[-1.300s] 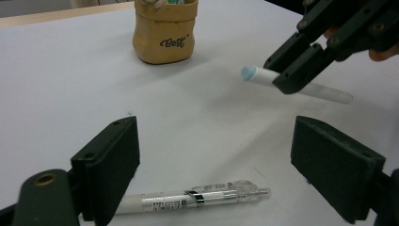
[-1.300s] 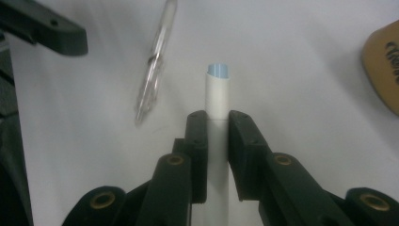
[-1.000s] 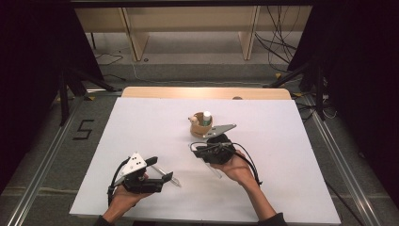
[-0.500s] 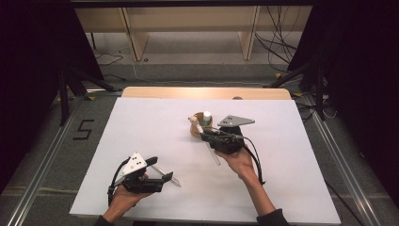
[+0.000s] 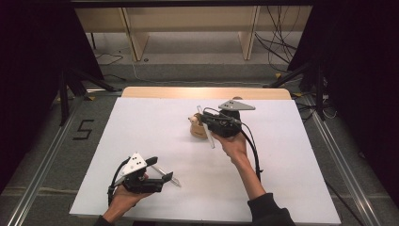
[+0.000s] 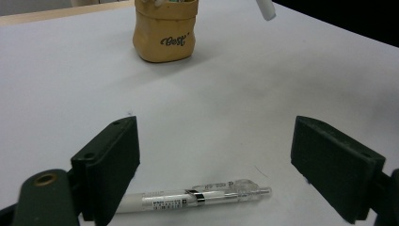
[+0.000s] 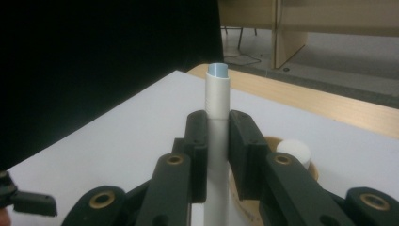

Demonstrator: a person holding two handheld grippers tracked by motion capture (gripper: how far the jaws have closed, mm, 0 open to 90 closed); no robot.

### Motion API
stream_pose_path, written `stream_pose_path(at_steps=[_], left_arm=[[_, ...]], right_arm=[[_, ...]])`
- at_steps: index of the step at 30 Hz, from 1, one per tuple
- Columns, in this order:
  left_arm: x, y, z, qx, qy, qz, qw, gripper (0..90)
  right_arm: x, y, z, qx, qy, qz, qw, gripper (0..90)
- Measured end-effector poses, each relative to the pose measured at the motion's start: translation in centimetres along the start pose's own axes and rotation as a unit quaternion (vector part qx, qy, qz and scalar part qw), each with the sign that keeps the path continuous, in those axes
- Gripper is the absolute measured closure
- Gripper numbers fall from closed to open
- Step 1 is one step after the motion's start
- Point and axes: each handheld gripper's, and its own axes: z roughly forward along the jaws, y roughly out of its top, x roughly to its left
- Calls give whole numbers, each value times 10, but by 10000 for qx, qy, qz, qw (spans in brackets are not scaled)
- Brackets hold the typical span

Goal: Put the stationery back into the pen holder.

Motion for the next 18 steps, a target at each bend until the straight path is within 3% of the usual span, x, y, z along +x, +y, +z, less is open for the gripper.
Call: stream_pose_path(at_steps=[18], left_arm=[[0, 0, 0, -19, -8, 2, 10000, 156]], right_arm=[[-6, 28, 29, -294, -318, 9, 9991, 789]])
